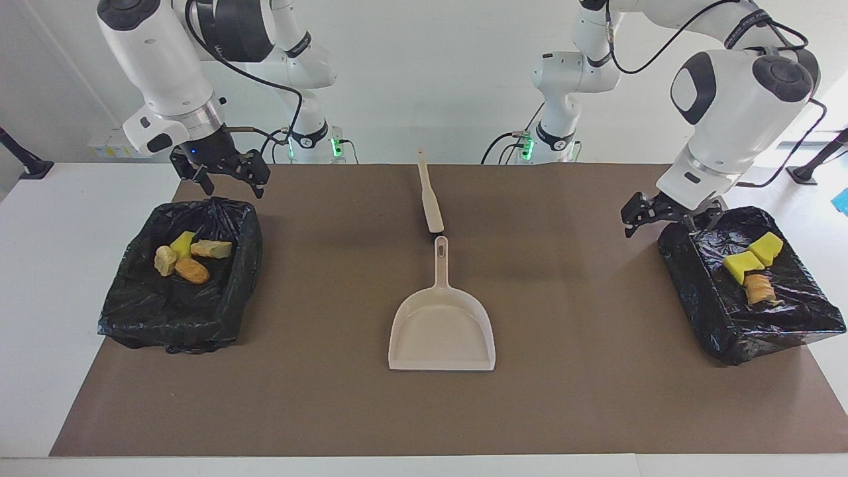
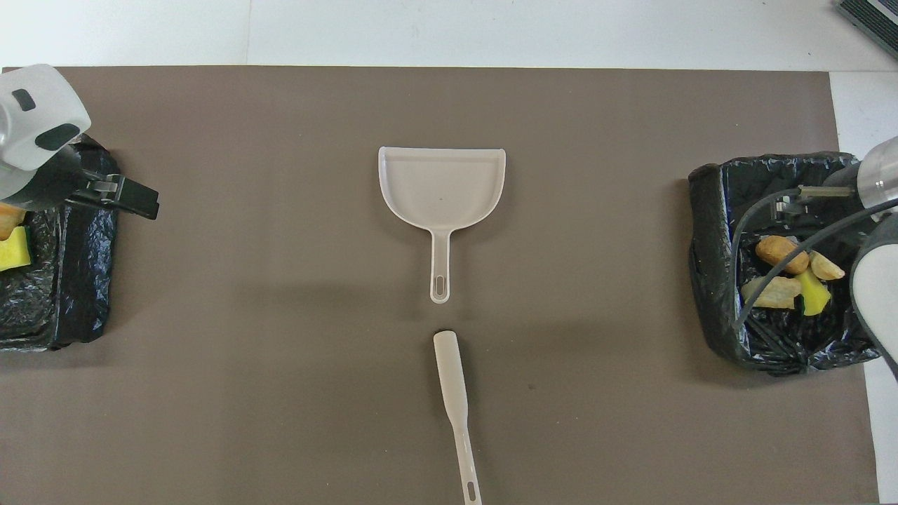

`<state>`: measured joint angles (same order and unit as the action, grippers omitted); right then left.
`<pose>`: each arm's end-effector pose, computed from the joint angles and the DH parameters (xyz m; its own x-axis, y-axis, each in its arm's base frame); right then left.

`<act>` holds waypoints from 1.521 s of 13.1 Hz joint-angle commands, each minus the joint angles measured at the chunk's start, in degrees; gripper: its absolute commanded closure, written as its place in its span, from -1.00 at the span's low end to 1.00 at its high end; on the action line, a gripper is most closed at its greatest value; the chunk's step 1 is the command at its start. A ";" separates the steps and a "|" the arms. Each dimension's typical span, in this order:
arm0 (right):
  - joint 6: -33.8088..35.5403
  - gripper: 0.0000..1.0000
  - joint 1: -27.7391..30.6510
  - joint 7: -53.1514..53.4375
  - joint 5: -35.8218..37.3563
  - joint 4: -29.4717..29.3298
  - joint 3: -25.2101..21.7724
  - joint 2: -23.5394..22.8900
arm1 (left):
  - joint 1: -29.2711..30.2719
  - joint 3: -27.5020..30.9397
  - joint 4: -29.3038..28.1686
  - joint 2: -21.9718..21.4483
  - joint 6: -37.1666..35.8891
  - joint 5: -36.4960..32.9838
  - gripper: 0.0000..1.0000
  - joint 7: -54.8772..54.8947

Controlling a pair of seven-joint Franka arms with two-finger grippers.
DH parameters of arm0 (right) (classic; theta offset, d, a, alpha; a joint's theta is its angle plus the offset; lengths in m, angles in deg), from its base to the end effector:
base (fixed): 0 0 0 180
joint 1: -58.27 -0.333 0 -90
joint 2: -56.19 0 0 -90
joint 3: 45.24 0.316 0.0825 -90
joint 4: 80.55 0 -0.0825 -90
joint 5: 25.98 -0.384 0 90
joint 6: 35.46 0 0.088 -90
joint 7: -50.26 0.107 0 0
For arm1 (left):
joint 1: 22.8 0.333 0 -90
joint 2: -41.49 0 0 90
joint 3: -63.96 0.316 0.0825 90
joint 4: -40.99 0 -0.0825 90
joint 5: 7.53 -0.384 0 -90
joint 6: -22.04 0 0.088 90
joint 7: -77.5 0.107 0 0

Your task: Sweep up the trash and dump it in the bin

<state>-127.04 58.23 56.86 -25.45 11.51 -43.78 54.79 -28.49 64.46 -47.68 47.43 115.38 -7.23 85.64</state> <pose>0.5628 0.0136 0.5962 0.9956 -0.0886 -0.0316 -0.0883 -0.9960 0.0123 0.5873 -0.0541 0.5812 0.9729 -0.2303 -0.0213 -0.2302 -0.9731 0.0074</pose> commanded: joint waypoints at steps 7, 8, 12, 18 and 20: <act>0.44 -1.00 0.57 -1.15 0.00 -0.03 0.21 0.08 | 2.36 -0.41 -9.40 -9.36 -1.87 0.50 -1.00 2.14; 0.52 -1.00 0.57 -1.06 0.00 -0.03 0.29 0.08 | 2.62 -0.41 -9.51 -9.54 -1.24 0.59 -1.00 1.79; 0.44 -1.00 0.57 -1.06 0.00 -0.03 0.29 0.08 | 1.92 -0.85 -9.33 -9.54 0.52 0.67 -1.00 -3.14; 0.44 -1.00 0.57 -1.15 0.00 -0.03 0.29 0.08 | 2.01 -0.85 -8.45 -9.02 0.35 0.85 -1.00 -2.52; 0.44 -1.00 0.57 -1.06 0.00 -0.03 0.29 0.08 | 2.01 -0.85 -8.37 -9.02 0.34 1.20 -1.00 -2.52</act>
<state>-127.04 58.23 56.86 -25.45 11.51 -43.78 54.79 -26.24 63.33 -54.70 39.73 114.69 -6.86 83.45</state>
